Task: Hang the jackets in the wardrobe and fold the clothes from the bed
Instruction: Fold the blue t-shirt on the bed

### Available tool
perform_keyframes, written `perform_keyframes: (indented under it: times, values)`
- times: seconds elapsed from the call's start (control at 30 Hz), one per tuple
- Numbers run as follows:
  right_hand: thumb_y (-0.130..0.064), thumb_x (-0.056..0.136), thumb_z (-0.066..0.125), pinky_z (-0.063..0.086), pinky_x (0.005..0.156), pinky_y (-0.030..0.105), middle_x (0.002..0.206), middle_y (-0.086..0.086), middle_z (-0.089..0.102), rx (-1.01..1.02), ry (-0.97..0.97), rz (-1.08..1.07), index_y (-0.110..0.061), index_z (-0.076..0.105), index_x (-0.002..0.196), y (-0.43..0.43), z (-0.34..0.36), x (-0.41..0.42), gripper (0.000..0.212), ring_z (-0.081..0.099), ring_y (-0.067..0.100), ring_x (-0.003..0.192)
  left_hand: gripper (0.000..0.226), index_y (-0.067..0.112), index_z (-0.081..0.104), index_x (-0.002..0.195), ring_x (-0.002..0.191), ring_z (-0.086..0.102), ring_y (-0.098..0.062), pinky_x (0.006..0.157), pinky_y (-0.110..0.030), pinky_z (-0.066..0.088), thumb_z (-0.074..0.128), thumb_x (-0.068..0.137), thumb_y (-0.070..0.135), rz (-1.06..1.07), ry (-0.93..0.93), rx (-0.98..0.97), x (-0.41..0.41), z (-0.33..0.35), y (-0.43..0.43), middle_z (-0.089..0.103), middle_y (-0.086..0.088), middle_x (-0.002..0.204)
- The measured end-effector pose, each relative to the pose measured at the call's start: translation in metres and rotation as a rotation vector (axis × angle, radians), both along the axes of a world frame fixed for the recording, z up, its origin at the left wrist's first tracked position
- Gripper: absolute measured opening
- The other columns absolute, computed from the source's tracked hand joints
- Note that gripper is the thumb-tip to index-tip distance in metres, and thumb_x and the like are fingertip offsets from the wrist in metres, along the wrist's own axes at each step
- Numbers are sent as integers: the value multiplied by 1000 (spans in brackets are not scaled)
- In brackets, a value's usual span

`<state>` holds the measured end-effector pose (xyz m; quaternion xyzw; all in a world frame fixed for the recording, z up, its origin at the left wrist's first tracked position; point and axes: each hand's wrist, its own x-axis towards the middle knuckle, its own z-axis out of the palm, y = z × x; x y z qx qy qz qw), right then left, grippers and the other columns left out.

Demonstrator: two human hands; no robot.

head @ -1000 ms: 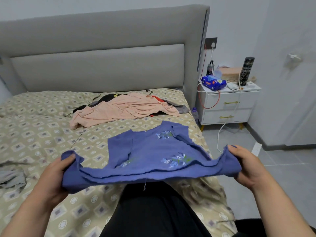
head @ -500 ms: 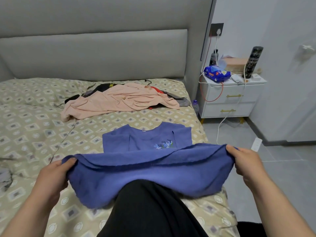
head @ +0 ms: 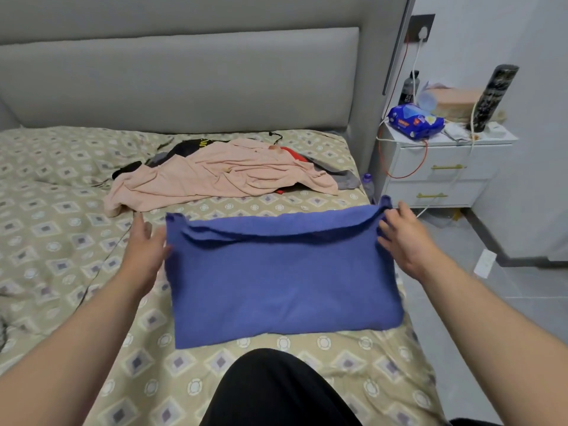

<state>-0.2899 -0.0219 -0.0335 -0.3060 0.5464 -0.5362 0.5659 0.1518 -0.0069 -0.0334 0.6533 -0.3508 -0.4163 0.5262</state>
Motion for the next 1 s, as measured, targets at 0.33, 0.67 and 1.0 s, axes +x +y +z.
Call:
perform_keyframes:
  times: [0.33, 0.67, 1.0]
  values:
    - [-27, 88, 61, 47, 72, 37, 83, 6, 63, 327, 1015, 103, -16, 59, 79, 93, -107, -11, 14, 61, 32, 83, 28, 5, 57, 100, 71, 64, -30, 53, -37, 50, 58, 96, 33, -68, -605, 362, -25, -94, 97, 66, -10, 93]
    - [-6, 92, 57, 49, 48, 27, 72, 14, 55, 371, 292, -135, -4, 60, 84, 120, -76, 11, 9, 51, 24, 57, 18, 11, 51, 88, 64, 57, -30, 61, -34, 52, 40, 102, 14, 70, 52, 597, -57, -60, 96, 60, -13, 81]
    - [3, 93, 46, 37, 36, 19, 59, 7, 46, -89, 41, -340, -18, 49, 137, 114, 76, -8, 49, 42, 13, 36, 25, 15, 53, 79, 38, 53, -4, 40, -13, 43, 39, 90, -3, 321, 495, -145, -47, 90, 89, 54, 0, 50]
